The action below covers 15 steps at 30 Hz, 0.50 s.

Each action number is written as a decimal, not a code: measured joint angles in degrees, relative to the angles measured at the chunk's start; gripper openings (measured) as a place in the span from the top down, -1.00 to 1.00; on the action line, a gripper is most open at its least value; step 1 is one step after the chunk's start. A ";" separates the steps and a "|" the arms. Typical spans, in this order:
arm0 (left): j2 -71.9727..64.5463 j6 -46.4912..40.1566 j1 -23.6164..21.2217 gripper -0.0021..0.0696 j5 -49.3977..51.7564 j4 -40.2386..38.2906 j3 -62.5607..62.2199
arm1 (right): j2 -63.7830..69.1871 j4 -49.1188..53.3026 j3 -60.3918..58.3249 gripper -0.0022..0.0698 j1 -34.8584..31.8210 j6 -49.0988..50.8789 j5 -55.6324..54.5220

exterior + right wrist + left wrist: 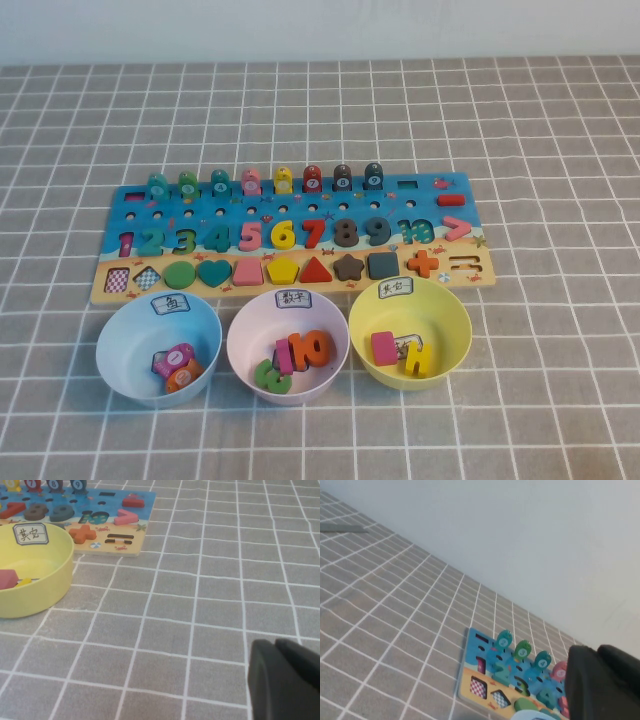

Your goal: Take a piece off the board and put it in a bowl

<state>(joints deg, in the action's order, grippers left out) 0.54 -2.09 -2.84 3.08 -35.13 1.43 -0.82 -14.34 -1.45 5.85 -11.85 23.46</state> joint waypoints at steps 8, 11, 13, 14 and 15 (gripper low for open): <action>0.00 0.01 0.00 0.94 -2.32 -1.67 0.00 | 0.00 0.00 0.00 0.99 0.00 0.00 0.00; 0.00 0.19 0.00 0.94 -1.96 -2.21 0.00 | 0.00 0.00 0.00 0.99 0.00 0.00 0.00; 0.00 0.78 0.00 0.94 0.00 -3.05 -0.25 | 0.00 0.00 0.00 0.99 0.00 0.00 0.00; -0.39 1.04 0.00 0.94 1.90 -3.32 -1.07 | 0.00 0.00 0.00 0.99 0.00 0.00 0.00; -1.19 1.04 0.00 0.94 3.43 -3.32 -2.16 | 0.00 0.00 0.00 0.99 0.00 0.00 0.00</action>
<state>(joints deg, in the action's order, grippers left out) -0.65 -1.05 -2.84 6.51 -38.46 -0.73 -0.82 -14.34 -1.45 5.85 -11.85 23.46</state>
